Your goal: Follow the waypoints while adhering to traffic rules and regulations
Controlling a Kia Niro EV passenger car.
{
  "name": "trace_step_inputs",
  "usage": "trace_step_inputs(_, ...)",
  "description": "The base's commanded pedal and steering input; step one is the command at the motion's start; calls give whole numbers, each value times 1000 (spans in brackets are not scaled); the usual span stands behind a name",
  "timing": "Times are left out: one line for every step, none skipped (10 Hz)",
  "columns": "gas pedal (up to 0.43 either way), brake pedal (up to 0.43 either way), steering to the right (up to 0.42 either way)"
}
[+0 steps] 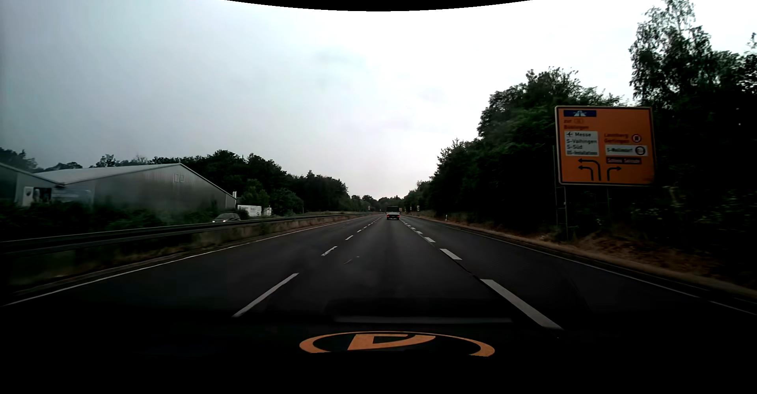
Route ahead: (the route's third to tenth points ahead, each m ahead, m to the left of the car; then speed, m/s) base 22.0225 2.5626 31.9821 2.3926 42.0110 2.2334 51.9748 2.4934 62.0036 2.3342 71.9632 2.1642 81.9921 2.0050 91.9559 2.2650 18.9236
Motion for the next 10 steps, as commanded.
trace_step_inputs(110, 0, 0)
trace_step_inputs(110, 0, 0)
trace_step_inputs(118, 0, 0)
trace_step_inputs(138, 0, 0)
trace_step_inputs(138, 0, 0)
trace_step_inputs(138, 0, 0)
trace_step_inputs(138, 0, 0)
trace_step_inputs(130, 0, 0)
trace_step_inputs(98, 0, -1)
trace_step_inputs(67, 0, -1)
